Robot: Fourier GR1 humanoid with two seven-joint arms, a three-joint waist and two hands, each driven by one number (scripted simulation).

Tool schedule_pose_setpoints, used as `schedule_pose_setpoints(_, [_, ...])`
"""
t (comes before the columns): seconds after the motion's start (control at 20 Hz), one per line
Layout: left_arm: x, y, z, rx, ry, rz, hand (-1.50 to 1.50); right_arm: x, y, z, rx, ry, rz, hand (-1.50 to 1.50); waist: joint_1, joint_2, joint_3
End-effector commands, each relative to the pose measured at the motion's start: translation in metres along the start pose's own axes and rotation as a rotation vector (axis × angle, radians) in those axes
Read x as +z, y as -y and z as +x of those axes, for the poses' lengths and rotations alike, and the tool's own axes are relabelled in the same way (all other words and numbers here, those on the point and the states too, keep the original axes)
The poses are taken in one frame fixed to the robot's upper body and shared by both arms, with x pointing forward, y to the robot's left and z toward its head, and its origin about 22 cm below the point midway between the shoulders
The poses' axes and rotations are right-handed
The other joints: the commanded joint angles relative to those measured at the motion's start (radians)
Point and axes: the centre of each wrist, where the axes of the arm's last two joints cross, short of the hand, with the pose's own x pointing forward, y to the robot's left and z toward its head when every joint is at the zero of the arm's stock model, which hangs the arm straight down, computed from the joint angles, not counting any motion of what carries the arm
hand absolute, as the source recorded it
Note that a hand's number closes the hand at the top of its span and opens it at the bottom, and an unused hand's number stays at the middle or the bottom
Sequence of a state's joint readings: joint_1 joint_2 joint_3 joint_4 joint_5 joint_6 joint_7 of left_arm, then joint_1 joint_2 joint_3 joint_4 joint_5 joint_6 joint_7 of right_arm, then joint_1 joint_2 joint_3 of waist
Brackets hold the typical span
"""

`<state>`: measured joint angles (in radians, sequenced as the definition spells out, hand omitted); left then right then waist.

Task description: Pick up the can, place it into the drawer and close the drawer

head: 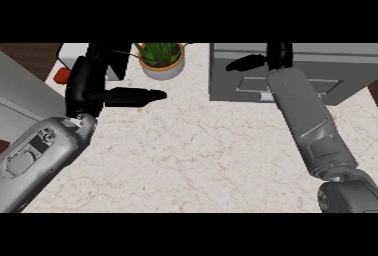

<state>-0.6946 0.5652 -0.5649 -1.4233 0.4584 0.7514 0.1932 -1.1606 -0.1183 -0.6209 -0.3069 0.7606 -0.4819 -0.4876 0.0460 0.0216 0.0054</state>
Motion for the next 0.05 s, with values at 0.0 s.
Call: schedule_pose_setpoints(0.0, [-0.0101, -0.0238, 0.0271, 0.012, 0.000, 0.005, -1.50, -0.0067, -0.0099, 0.0192, -0.120, -0.015, -0.055, -1.50, 0.010, -0.007, -0.004])
